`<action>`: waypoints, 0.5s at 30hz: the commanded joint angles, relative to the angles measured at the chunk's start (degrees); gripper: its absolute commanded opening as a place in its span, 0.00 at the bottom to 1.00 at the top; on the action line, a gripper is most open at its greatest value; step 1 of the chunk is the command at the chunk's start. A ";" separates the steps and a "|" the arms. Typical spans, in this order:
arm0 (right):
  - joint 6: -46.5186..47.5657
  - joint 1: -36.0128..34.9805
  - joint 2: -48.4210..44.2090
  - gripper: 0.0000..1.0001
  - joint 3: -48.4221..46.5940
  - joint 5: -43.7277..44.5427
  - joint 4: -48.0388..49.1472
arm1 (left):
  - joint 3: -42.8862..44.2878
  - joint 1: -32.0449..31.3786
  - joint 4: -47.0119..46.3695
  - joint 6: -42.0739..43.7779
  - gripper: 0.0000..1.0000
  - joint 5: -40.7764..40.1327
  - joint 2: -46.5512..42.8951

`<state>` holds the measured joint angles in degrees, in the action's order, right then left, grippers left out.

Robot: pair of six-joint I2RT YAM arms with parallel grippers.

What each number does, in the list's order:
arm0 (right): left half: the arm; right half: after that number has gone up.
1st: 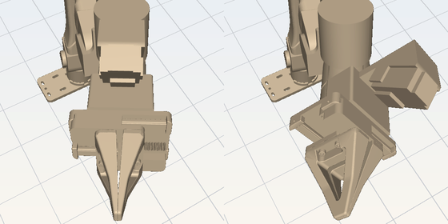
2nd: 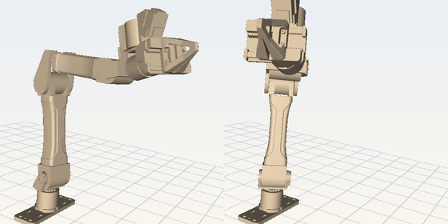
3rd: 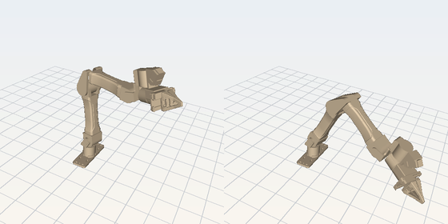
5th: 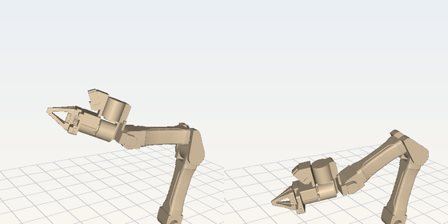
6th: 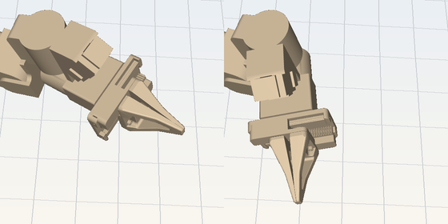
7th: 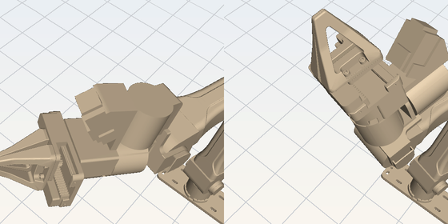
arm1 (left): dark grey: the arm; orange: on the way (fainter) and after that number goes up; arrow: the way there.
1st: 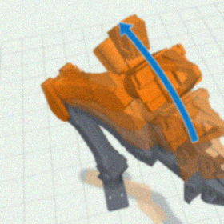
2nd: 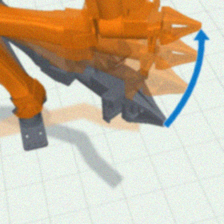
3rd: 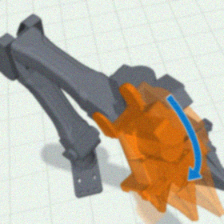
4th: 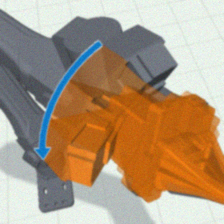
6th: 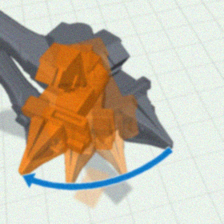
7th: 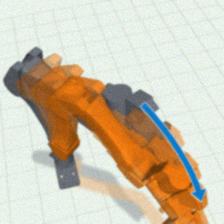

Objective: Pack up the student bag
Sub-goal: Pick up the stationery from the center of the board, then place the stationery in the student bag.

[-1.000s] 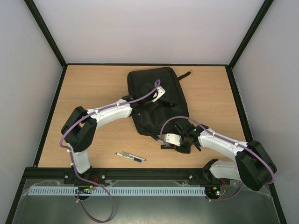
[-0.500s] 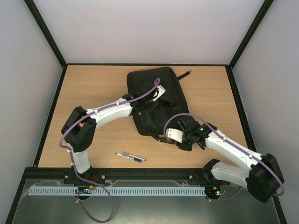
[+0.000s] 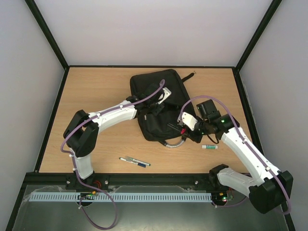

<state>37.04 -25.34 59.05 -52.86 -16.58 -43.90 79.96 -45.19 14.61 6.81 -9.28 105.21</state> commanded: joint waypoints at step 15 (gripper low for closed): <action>-22.54 1.70 18.89 0.12 -10.70 15.49 2.29 | 3.18 -1.01 -0.20 -2.29 0.08 0.85 -0.82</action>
<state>19.94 -23.94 73.32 -59.96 -5.41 -41.98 80.53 -45.43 15.20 5.93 -9.23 105.21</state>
